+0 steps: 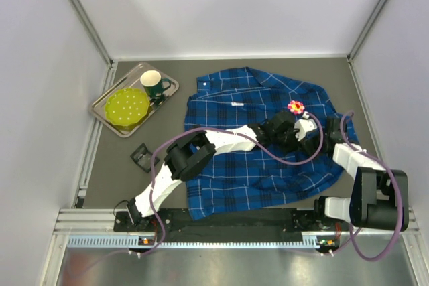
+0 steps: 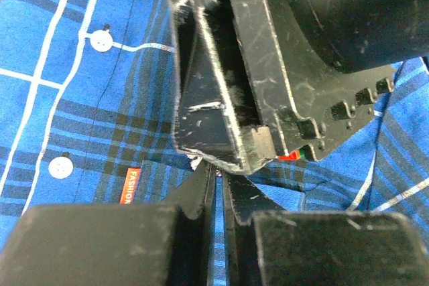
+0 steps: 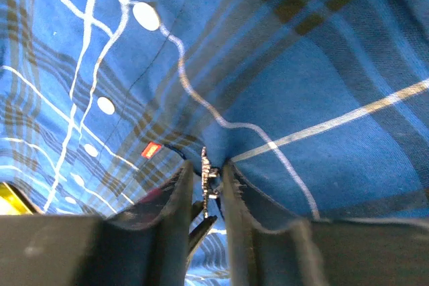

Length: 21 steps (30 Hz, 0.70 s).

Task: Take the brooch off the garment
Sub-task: Remove the brooch from the flattened clothing.

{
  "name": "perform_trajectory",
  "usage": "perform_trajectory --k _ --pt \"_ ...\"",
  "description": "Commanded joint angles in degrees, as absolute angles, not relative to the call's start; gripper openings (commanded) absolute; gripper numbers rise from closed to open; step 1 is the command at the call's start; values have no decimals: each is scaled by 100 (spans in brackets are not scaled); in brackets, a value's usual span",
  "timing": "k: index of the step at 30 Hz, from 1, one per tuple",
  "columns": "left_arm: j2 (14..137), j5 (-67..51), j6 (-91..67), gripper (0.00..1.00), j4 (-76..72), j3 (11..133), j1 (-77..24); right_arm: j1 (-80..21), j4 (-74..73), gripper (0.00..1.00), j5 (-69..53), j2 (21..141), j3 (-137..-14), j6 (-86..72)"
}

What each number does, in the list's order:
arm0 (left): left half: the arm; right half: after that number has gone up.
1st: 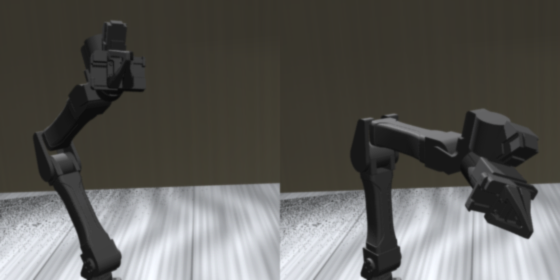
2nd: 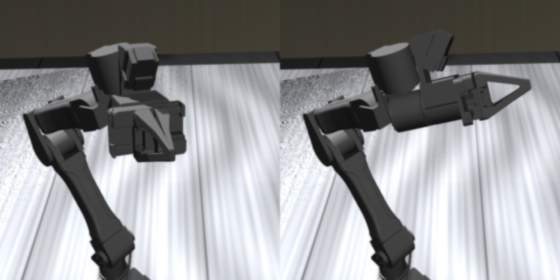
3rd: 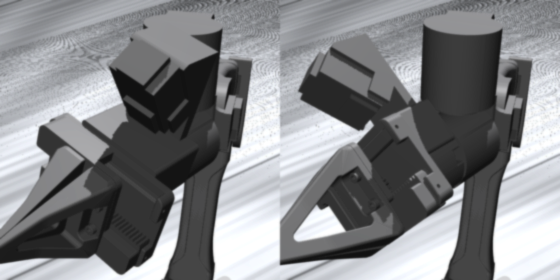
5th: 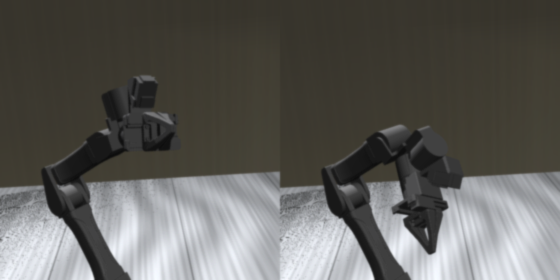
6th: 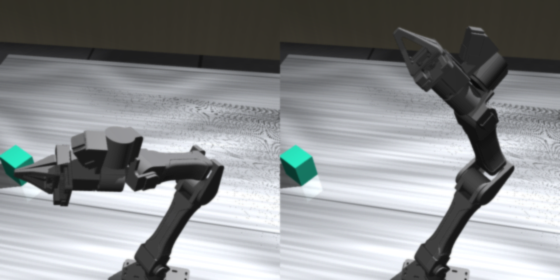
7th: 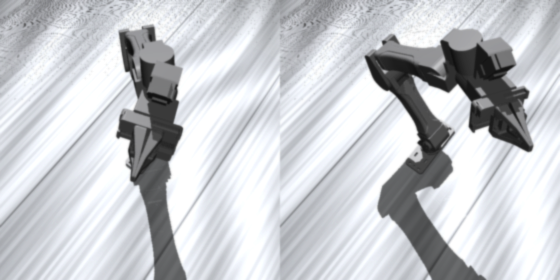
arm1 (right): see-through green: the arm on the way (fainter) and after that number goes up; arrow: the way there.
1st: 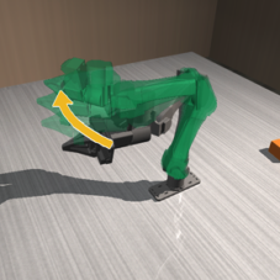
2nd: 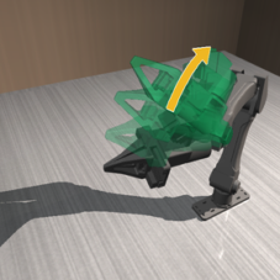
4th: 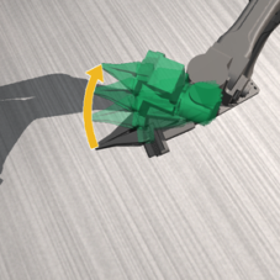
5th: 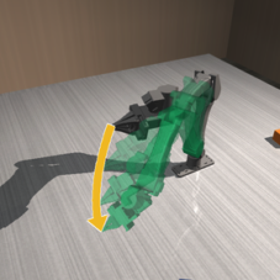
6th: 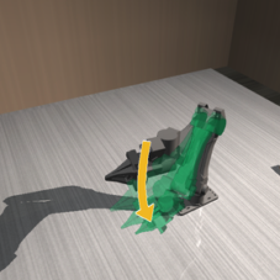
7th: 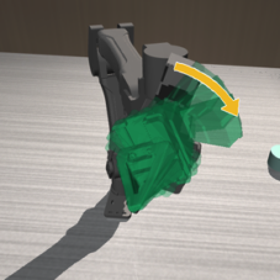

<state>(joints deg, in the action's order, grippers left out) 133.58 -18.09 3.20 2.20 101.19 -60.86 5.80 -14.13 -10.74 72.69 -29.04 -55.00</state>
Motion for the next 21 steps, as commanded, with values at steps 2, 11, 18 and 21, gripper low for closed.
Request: perform_trajectory --k 2,11,18,21 --pt "13298 -2188 211 0 387 10178 -6161 642 -1222 37 -1116 6908 -3252 -5204" --pt "13245 -1828 105 19 492 10248 -6152 1124 -1678 51 -1143 6417 -3173 -4729" --pt "13377 -1749 70 28 527 10415 -6170 1362 -2259 55 -1028 5652 -3217 -4386" --pt "13368 -1618 70 31 519 10432 -6161 1362 -2311 55 -1142 5660 -3208 -4316"
